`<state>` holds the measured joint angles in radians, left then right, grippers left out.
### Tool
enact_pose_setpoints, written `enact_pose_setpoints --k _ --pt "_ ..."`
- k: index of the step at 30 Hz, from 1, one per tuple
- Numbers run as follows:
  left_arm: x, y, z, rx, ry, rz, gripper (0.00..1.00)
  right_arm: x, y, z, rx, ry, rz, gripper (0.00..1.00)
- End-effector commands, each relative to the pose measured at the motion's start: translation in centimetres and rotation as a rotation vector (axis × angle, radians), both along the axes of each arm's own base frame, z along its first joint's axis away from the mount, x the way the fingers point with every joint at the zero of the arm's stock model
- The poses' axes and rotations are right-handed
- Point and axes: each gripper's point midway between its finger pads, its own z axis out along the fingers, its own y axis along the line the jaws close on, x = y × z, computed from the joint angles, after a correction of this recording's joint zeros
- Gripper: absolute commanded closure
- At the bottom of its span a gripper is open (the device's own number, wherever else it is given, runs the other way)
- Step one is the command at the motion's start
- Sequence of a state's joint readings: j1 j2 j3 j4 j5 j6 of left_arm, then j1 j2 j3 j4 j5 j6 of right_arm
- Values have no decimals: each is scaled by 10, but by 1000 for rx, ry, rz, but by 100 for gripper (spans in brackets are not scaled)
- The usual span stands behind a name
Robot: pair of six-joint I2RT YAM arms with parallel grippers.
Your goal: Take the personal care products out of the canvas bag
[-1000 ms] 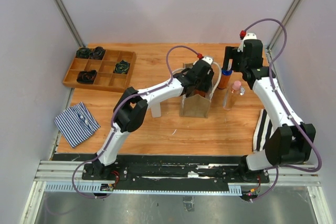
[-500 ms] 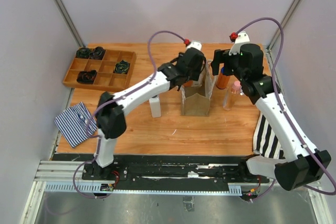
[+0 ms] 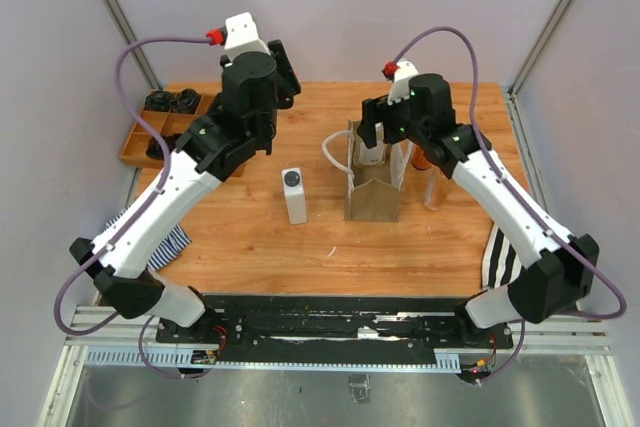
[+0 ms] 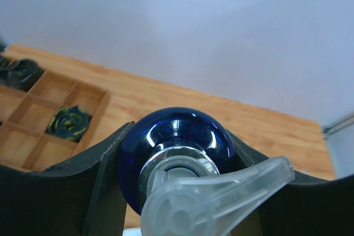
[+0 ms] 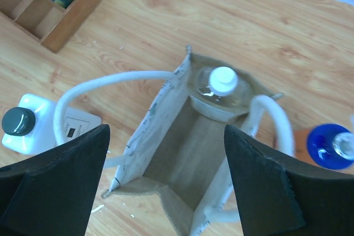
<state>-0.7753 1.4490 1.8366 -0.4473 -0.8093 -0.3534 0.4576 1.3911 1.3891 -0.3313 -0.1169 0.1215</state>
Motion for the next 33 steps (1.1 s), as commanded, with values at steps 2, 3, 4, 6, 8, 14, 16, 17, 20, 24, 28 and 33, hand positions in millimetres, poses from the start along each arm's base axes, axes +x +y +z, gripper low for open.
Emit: enact_pose_setpoints --k 2,3,4,6,8,14,16,17,20,24,28,33 --pt "42 -4 -91 35 137 11 97 17 21 -21 -30 108 -15 16" --pt "48 -1 -105 34 161 15 97 20 23 -28 -37 143 -24 16" --pt "52 3 -116 30 180 22 97 25 24 -39 -48 178 -36 17" --pt "60 8 -139 31 215 33 97 34 27 -53 -61 213 -54 18" --pt "63 12 -153 34 229 39 98 43 25 -68 -93 229 -86 19" --pt "72 14 -201 60 281 48 98 65 18 -87 -131 200 -167 19" --pt "73 15 -218 62 302 50 98 70 16 -89 -137 188 -186 20" --pt "73 15 -225 62 310 47 98 72 15 -90 -143 184 -195 20" --pt "73 12 -249 48 343 30 96 77 13 -90 -155 169 -212 21" --pt "74 11 -286 -2 420 1 90 85 11 -93 -165 156 -229 25" --pt "71 7 -314 -7 481 -15 85 93 13 -104 -185 172 -234 38" --pt "67 5 -326 3 504 -36 82 98 10 -114 -213 181 -256 52"
